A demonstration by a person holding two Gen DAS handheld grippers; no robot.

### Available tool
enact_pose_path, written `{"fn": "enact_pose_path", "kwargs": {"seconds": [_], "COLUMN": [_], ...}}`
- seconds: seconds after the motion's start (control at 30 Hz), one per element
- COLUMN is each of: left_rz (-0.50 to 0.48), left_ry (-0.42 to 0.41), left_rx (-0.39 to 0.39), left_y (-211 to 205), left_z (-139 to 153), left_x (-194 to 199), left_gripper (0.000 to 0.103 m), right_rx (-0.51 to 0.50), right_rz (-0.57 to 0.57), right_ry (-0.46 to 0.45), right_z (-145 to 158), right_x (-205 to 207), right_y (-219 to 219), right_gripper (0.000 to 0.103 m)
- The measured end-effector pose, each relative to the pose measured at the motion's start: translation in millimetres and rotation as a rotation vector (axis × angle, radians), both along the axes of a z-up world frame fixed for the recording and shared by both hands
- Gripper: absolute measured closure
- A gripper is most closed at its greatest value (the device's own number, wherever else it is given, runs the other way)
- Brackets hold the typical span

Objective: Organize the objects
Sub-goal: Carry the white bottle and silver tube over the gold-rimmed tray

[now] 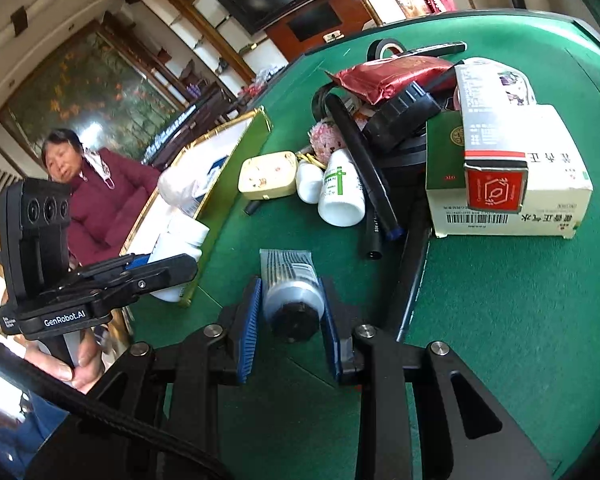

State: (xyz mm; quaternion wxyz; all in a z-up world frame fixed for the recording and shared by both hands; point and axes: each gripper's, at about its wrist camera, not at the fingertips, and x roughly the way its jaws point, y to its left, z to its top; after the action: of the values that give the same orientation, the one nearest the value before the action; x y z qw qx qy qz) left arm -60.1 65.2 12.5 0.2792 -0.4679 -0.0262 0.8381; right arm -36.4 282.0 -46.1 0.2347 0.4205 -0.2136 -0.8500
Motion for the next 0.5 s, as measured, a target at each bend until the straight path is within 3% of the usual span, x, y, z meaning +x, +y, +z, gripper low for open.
{"fn": "enact_pose_path", "kwargs": {"seconds": [0.5], "left_rz": [0.082], "left_ry": [0.048], "left_rx": [0.070], "left_y": [-65.6], "left_z": [22.9], "left_x": [7.5], "left_gripper": [0.073], "right_rx": [-0.070], "right_rz": [0.057], "right_ry": [0.023], "right_z": [17.4], "right_x": [-9.6], "right_y": [-55.6], "right_gripper": [0.077]}}
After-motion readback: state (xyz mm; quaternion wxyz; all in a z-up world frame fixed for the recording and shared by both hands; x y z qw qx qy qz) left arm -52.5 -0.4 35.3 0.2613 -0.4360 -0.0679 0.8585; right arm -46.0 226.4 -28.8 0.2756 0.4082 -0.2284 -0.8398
